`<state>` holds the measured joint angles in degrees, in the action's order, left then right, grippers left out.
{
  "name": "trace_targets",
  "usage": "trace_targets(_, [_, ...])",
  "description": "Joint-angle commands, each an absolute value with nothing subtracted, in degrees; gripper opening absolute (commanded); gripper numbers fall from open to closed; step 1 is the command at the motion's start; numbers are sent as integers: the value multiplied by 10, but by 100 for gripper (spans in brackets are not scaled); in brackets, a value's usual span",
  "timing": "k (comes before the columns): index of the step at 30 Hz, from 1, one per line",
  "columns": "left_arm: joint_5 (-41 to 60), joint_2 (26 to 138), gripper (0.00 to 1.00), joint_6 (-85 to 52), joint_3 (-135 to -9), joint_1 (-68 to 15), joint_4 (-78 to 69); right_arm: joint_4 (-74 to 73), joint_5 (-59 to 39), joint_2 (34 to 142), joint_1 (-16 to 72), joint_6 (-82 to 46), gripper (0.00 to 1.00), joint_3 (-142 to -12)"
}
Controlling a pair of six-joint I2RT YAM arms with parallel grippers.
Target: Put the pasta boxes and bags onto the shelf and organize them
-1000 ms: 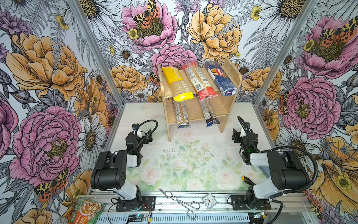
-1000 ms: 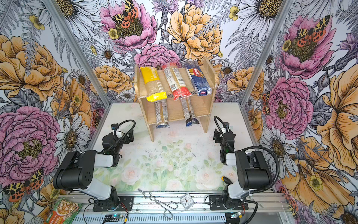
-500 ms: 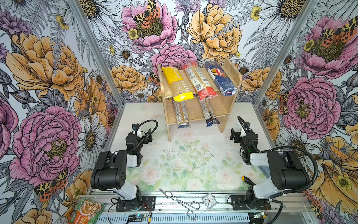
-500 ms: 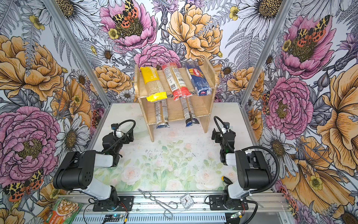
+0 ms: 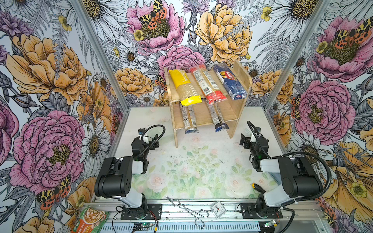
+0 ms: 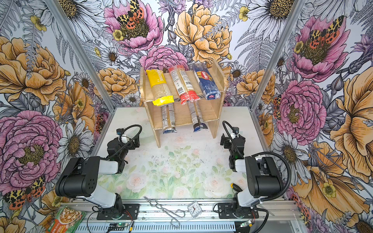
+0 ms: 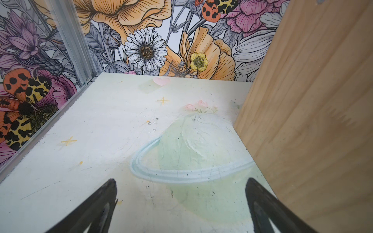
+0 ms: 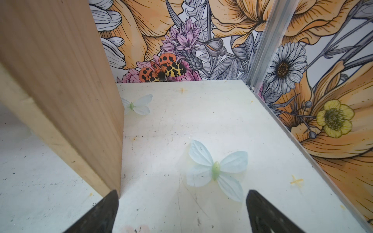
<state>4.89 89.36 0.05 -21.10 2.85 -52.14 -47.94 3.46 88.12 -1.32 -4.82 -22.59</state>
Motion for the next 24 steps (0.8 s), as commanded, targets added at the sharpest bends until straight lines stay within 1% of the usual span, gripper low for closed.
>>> trace_targets(1, [40, 888, 99, 10, -218, 25, -535, -497, 46, 882, -10, -43, 100, -225])
trace_targets(24, [45, 889, 99, 7, -219, 29, -534, -497, 46, 882, -11, -43, 99, -225])
